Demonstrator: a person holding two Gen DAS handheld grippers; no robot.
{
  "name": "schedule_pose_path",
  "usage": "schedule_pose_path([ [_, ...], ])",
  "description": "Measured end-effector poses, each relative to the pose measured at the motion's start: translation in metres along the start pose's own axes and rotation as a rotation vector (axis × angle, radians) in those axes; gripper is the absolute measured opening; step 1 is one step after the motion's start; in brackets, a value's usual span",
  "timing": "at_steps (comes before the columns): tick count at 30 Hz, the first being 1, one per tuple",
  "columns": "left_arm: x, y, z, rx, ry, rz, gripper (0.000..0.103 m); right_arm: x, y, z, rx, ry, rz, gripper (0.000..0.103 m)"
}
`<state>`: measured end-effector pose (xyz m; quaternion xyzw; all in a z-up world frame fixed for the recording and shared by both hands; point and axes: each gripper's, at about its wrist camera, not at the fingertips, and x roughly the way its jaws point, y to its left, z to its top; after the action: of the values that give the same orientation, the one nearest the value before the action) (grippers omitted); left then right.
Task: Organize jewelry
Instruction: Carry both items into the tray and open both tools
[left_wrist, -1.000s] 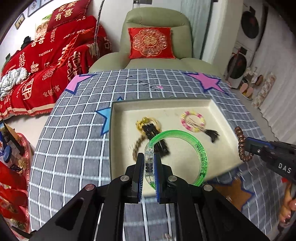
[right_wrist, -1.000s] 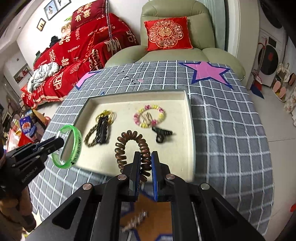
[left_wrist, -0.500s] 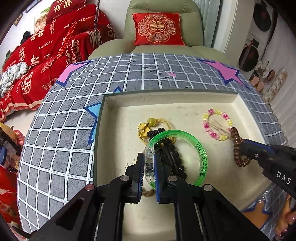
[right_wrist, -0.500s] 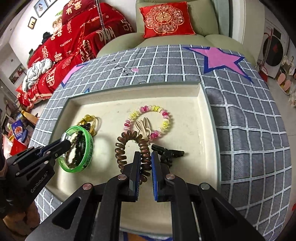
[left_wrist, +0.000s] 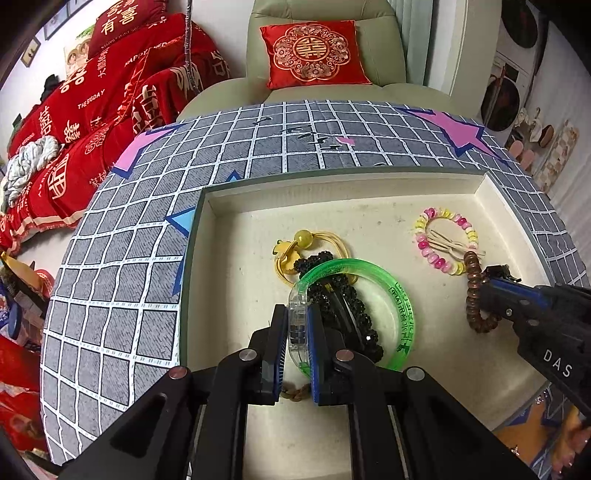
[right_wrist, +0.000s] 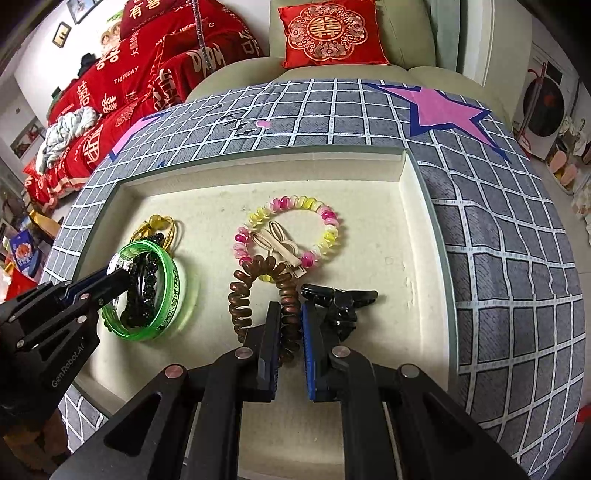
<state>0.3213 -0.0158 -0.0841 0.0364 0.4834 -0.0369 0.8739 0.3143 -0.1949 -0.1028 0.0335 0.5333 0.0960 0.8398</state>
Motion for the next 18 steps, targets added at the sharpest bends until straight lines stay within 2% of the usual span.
schedule_pose_path([
  [6, -0.001, 0.001, 0.0, -0.001, 0.004, 0.005, 0.019, -0.003, -0.002, 0.002, 0.023, 0.002, 0.035, 0.013],
  [8, -0.003, 0.001, 0.0, -0.006, 0.004, 0.005, 0.019, -0.005, -0.002, 0.003, 0.026, -0.001, 0.043, 0.018],
  [9, -0.003, 0.001, 0.0, -0.007, 0.003, 0.003, 0.019, -0.007, -0.002, 0.003, 0.028, -0.004, 0.05, 0.027],
  [10, -0.004, 0.001, 0.0, -0.007, 0.002, 0.002, 0.019, -0.009, -0.001, 0.003, 0.029, -0.007, 0.052, 0.041],
  [12, -0.006, 0.001, -0.001, -0.005, 0.0, 0.004, 0.019, -0.013, -0.001, 0.003, 0.032, -0.023, 0.051, 0.051],
  [18, -0.017, -0.001, 0.0, 0.004, -0.027, 0.009, 0.019, -0.032, -0.004, 0.004, 0.06, -0.065, 0.081, 0.051],
])
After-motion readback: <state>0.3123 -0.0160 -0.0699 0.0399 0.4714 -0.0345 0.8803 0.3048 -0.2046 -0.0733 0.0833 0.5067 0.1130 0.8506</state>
